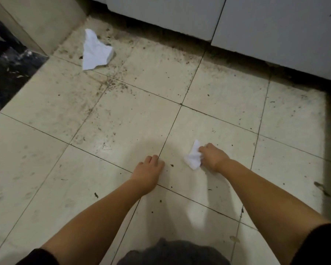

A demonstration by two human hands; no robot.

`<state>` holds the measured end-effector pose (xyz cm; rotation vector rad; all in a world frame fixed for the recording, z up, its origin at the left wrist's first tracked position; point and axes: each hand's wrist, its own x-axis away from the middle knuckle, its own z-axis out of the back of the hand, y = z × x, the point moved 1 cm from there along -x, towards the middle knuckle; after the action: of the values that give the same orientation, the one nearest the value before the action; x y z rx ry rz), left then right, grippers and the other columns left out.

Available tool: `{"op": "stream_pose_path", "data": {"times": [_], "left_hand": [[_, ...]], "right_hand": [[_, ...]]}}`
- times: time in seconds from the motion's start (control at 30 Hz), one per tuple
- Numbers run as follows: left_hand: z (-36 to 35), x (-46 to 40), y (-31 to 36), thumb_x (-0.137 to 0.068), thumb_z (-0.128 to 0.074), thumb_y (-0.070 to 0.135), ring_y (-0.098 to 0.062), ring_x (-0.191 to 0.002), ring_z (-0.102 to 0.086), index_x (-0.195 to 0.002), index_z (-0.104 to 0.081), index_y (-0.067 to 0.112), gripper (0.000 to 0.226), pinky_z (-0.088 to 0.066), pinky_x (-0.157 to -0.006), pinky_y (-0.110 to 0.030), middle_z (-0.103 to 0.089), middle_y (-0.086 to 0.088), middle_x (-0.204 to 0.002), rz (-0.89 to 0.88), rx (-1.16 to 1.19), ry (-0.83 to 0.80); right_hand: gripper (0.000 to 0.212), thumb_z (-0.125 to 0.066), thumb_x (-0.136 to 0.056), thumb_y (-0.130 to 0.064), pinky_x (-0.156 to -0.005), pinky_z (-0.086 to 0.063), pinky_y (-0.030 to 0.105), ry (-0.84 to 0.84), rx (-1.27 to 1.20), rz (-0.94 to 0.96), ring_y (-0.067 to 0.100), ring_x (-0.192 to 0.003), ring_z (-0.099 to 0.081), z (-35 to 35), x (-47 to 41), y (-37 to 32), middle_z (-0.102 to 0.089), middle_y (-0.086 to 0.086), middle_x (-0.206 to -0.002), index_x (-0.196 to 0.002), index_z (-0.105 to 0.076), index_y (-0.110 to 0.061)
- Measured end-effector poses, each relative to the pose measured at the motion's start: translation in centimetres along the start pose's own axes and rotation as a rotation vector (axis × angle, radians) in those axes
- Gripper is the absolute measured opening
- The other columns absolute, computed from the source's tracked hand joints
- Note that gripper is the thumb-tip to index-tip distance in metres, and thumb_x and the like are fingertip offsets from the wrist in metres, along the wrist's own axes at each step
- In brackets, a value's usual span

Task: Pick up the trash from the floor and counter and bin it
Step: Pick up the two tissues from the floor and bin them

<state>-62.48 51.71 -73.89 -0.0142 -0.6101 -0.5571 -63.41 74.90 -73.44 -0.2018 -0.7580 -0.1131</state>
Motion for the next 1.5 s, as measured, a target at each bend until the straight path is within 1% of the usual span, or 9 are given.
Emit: {"op": "stream_pose_path", "data": {"times": [0.1, 0.2, 0.43, 0.63, 0.77, 0.9, 1.1, 1.2, 1.5], "left_hand": [[1.8, 0.2, -0.2, -0.092, -0.043, 0.009, -0.029, -0.128, -0.038, -0.143, -0.030, 0.014, 0.052, -0.043, -0.105, -0.040, -0.032, -0.012, -0.146, 0.012, 0.054, -0.146], [5.8, 0.5, -0.6, -0.094, -0.046, 0.014, -0.028, -0.130, -0.040, -0.146, -0.028, 0.018, 0.055, -0.042, -0.108, -0.042, -0.036, -0.010, -0.146, 0.055, 0.100, -0.214], [18.6, -1.4, -4.7, -0.096, -0.043, 0.016, -0.030, -0.126, -0.046, -0.143, -0.035, 0.018, 0.048, -0.045, -0.102, -0.041, -0.041, -0.012, -0.142, 0.118, 0.065, -0.062], [28.9, -4.6, -15.0, -0.097, -0.042, 0.021, -0.033, -0.126, -0.046, -0.140, -0.040, 0.014, 0.043, -0.041, -0.100, -0.039, -0.043, -0.016, -0.141, 0.132, -0.073, -0.040], [33.2, -8.9, -21.8, -0.100, -0.041, 0.021, -0.030, -0.133, -0.041, -0.143, -0.038, 0.010, 0.045, -0.034, -0.109, -0.037, -0.039, -0.015, -0.147, 0.236, -0.103, -0.036], [32.1, -14.5, -28.0, -0.096, -0.045, 0.021, -0.031, -0.131, -0.044, -0.139, -0.044, 0.011, 0.044, -0.039, -0.110, -0.041, -0.043, -0.014, -0.145, 0.265, -0.049, 0.008], [25.1, -21.1, -33.1, -0.093, -0.049, 0.042, -0.035, -0.127, -0.040, -0.145, -0.027, 0.015, 0.062, -0.040, -0.101, -0.046, -0.036, -0.017, -0.142, 0.252, 0.055, 0.104], [23.3, -23.8, -33.7, -0.092, -0.049, 0.046, -0.034, -0.128, -0.038, -0.142, -0.030, 0.015, 0.062, -0.041, -0.098, -0.046, -0.035, -0.015, -0.141, 0.224, 0.058, 0.120], [23.8, -25.9, -34.5, -0.094, -0.041, 0.008, -0.034, -0.126, -0.042, -0.134, -0.039, 0.004, 0.040, -0.045, -0.091, -0.047, -0.044, -0.019, -0.135, 0.286, 0.118, 0.242]], "right_hand": [[0.039, -0.058, -0.087, -0.018, -0.094, -0.045, 0.034, -0.053, -0.013, -0.001, 0.031, -0.115, -0.054, 2.3, -1.1, -0.3, -0.052, 0.017, -0.127, -0.124, -0.051, -0.008], [0.033, -0.048, -0.093, -0.014, -0.096, -0.043, 0.033, -0.033, -0.057, 0.031, 0.032, -0.117, -0.053, 6.9, -1.2, -1.1, -0.052, 0.019, -0.129, -0.125, -0.051, -0.007], [0.036, -0.045, -0.091, -0.006, -0.095, -0.043, 0.033, 0.104, -0.100, 0.066, 0.034, -0.118, -0.052, 17.0, -1.7, -4.2, -0.050, 0.021, -0.130, -0.127, -0.050, -0.005], [0.037, -0.045, -0.092, -0.007, -0.094, -0.044, 0.034, 0.174, -0.141, 0.101, 0.034, -0.115, -0.053, 22.3, -4.1, -10.1, -0.049, 0.021, -0.130, -0.129, -0.049, -0.005], [0.036, -0.041, -0.094, -0.008, -0.093, -0.045, 0.034, 0.243, -0.153, 0.069, 0.035, -0.111, -0.054, 24.1, -8.1, -13.4, -0.049, 0.020, -0.127, -0.129, -0.049, -0.006], [0.033, -0.042, -0.094, -0.008, -0.092, -0.045, 0.032, 0.246, -0.178, 0.040, 0.034, -0.108, -0.055, 23.5, -13.3, -16.5, -0.050, 0.019, -0.123, -0.126, -0.050, -0.006], [0.035, -0.051, -0.092, -0.010, -0.095, -0.045, 0.032, 0.141, -0.191, 0.003, 0.031, -0.111, -0.056, 20.6, -19.3, -20.4, -0.051, 0.017, -0.125, -0.126, -0.049, -0.005], [0.038, -0.053, -0.092, -0.012, -0.099, -0.045, 0.032, 0.088, -0.201, -0.030, 0.029, -0.114, -0.056, 18.6, -21.0, -21.6, -0.051, 0.017, -0.130, -0.129, -0.049, -0.006], [0.035, -0.049, -0.095, -0.013, -0.103, -0.042, 0.027, 0.043, -0.280, -0.061, 0.026, -0.117, -0.054, 16.0, -21.2, -20.8, -0.047, 0.015, -0.135, -0.130, -0.050, -0.006]]}}
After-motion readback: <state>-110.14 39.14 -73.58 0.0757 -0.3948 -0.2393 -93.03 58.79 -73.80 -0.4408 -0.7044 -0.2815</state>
